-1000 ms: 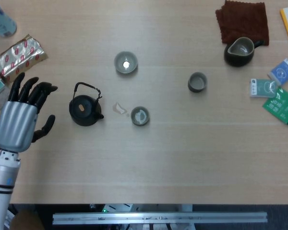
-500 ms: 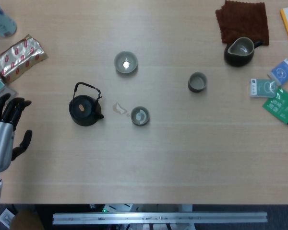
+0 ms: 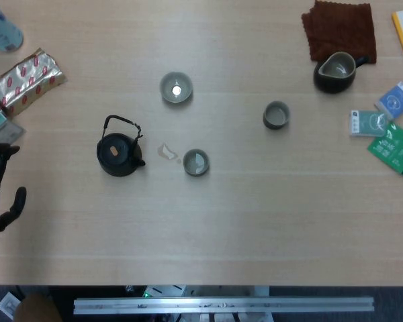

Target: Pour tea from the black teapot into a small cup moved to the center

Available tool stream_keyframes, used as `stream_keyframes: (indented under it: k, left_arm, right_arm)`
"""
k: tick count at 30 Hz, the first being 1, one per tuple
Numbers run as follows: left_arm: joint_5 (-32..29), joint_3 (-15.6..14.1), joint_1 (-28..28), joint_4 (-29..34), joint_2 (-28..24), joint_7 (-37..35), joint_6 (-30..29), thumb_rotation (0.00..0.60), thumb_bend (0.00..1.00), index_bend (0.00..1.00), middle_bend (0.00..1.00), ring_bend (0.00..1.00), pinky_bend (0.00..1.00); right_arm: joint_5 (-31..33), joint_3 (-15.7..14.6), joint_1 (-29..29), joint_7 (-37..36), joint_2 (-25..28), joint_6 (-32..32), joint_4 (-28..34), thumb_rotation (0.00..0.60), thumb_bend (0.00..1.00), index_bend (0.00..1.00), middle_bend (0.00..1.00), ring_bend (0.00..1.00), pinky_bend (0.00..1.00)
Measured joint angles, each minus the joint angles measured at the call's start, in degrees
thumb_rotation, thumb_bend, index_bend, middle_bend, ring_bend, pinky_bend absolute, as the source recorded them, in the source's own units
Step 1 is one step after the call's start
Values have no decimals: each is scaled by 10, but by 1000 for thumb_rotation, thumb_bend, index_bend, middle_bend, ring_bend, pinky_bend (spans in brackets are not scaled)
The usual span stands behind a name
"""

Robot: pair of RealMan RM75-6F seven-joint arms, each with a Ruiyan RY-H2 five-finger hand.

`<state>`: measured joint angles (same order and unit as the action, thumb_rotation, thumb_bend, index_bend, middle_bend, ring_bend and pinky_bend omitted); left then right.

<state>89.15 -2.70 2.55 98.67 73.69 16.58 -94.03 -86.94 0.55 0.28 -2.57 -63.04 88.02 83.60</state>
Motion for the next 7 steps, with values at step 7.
stream_keyframes:
  k: [7]
  left_arm:
    - [-1, 7, -6, 1, 0, 1, 2, 600, 327, 227, 233, 129, 47]
  right_arm:
    - [-5, 4, 3, 7, 1, -1, 7, 600, 203, 177, 155, 3, 74]
